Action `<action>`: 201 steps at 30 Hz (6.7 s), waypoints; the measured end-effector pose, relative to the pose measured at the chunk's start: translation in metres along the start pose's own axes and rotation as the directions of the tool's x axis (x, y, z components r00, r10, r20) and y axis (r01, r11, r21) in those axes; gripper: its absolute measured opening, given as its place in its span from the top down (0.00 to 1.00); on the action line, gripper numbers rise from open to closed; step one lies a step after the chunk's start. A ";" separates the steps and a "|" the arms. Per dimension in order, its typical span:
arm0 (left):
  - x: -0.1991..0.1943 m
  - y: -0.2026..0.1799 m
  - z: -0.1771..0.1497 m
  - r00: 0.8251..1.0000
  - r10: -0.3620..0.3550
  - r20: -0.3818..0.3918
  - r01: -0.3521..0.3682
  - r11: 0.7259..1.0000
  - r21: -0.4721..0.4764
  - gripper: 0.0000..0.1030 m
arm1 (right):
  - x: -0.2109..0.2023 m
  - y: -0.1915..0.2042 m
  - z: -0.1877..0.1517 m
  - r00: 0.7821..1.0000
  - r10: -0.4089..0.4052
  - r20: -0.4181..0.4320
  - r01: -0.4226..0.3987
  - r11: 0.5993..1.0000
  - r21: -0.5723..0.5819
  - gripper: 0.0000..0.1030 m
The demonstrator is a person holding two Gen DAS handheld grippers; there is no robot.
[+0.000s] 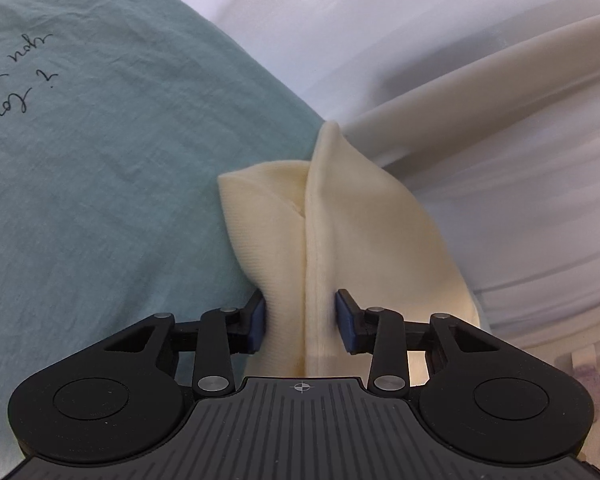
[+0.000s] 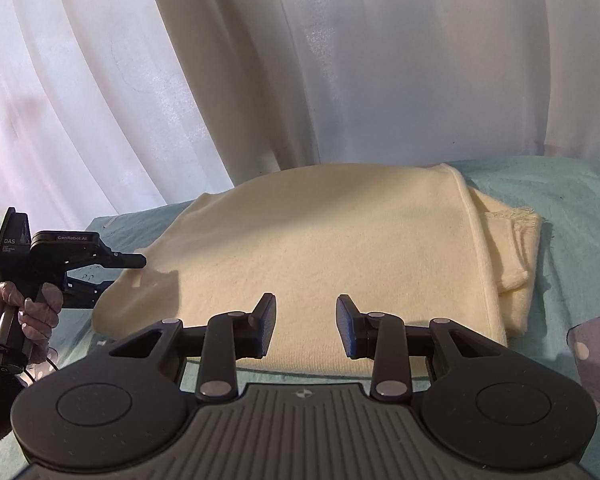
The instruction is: Fold small clothes
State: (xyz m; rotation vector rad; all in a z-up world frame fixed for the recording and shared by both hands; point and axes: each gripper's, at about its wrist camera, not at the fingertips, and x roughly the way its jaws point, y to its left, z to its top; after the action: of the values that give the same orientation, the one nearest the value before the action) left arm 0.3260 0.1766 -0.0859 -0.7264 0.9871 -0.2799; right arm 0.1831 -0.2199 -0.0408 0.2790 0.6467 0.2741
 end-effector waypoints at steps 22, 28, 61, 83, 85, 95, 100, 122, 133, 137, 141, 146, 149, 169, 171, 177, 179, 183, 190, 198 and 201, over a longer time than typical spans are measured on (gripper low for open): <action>0.049 -0.158 -0.051 0.987 -0.132 -0.091 0.150 0.963 0.225 0.84 | -0.002 -0.009 -0.007 0.999 -0.036 -0.007 0.037 0.998 0.054 0.75; 0.085 -0.160 -0.085 0.991 -0.063 -0.122 0.097 0.950 0.297 0.81 | -0.005 -0.022 -0.009 0.998 -0.055 -0.018 0.057 0.996 0.075 0.75; 0.031 -0.131 -0.084 0.999 0.023 0.023 -0.029 0.936 0.350 0.45 | 0.119 -0.051 0.048 0.937 0.334 -0.103 -0.252 0.850 0.462 0.57; 0.029 -0.147 -0.088 1.000 0.008 -0.004 -0.006 0.932 0.362 0.43 | 0.076 -0.010 0.063 0.990 -0.136 0.043 0.136 0.991 0.001 0.87; 0.045 -0.149 -0.093 0.998 0.011 -0.054 0.009 0.933 0.361 0.43 | 0.074 -0.036 0.056 0.985 -0.174 -0.002 0.174 0.984 0.048 0.87; 0.067 -0.150 -0.097 0.994 0.054 -0.096 -0.015 0.932 0.363 0.38 | 0.071 -0.097 0.052 0.998 0.047 -0.033 -0.034 0.948 0.316 0.68; 0.065 -0.160 -0.102 0.994 0.078 -0.073 -0.043 0.918 0.395 0.37 | 0.083 -0.071 0.056 0.998 -0.050 -0.029 0.055 0.982 0.179 0.87; 0.077 -0.184 -0.112 0.988 0.136 -0.072 -0.087 0.878 0.470 0.25 | 0.012 -0.078 0.040 0.913 -0.374 0.164 0.366 0.927 0.074 0.77; 0.086 -0.193 -0.119 0.984 0.164 -0.068 -0.113 0.874 0.472 0.21 | 0.045 -0.028 0.038 0.966 -0.206 0.157 0.223 0.970 -0.098 0.77; 0.086 -0.190 -0.118 0.984 0.163 -0.075 -0.109 0.876 0.470 0.17 | 0.062 -0.042 0.029 0.948 -0.271 0.168 0.292 0.950 -0.111 0.91; 0.080 -0.187 -0.113 0.986 0.150 -0.076 -0.099 0.884 0.457 0.16 | 0.060 -0.059 0.021 0.929 -0.305 0.210 0.335 0.933 -0.129 0.92; 0.067 -0.187 -0.097 0.989 0.150 -0.007 -0.130 0.882 0.454 0.18 | 0.053 -0.065 0.031 0.941 -0.292 0.170 0.306 0.949 -0.068 0.92; 0.069 -0.191 -0.085 0.986 0.167 0.022 -0.160 0.883 0.441 0.18 | 0.046 -0.071 0.039 0.942 -0.302 0.146 0.306 0.952 -0.008 0.91; 0.101 -0.172 -0.067 0.980 -0.104 -0.171 0.151 0.944 0.292 0.16 | 0.003 -0.153 0.036 0.993 -0.116 -0.013 0.115 0.946 0.304 0.56; 0.110 -0.169 -0.066 0.966 -0.140 -0.218 0.194 0.948 0.252 0.15 | 0.005 -0.176 0.033 0.999 0.011 -0.041 0.008 0.903 0.429 0.52; 0.131 -0.165 -0.066 0.952 -0.149 -0.267 0.209 0.955 0.212 0.14 | 0.029 -0.200 0.030 0.984 0.159 -0.079 -0.094 0.843 0.530 0.43; 0.133 -0.162 -0.063 0.950 -0.165 -0.265 0.217 0.960 0.179 0.14 | 0.037 -0.200 0.033 0.981 0.181 -0.073 -0.114 0.833 0.541 0.43; 0.137 -0.158 -0.061 0.950 -0.185 -0.251 0.223 0.966 0.130 0.18 | 0.053 -0.201 0.040 0.973 0.225 -0.059 -0.157 0.821 0.548 0.41; 0.139 -0.151 -0.057 0.960 -0.152 -0.237 0.179 0.979 0.099 0.53 | 0.069 -0.200 0.040 0.964 0.261 -0.039 -0.191 0.793 0.579 0.62; 0.107 -0.166 -0.059 0.970 -0.173 -0.172 0.200 0.968 0.151 0.65 | 0.048 -0.165 0.059 0.983 0.183 -0.022 -0.151 0.868 0.473 0.71; 0.083 -0.171 -0.060 0.974 -0.182 -0.134 0.205 0.960 0.190 0.66 | 0.039 -0.144 0.070 0.977 0.214 -0.004 -0.191 0.880 0.434 0.74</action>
State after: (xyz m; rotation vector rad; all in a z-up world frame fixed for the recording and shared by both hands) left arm 0.3381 -0.0183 -0.0464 -0.6258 0.9811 -0.5911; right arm 0.2803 -0.3521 -0.0574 0.7736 0.7280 0.3382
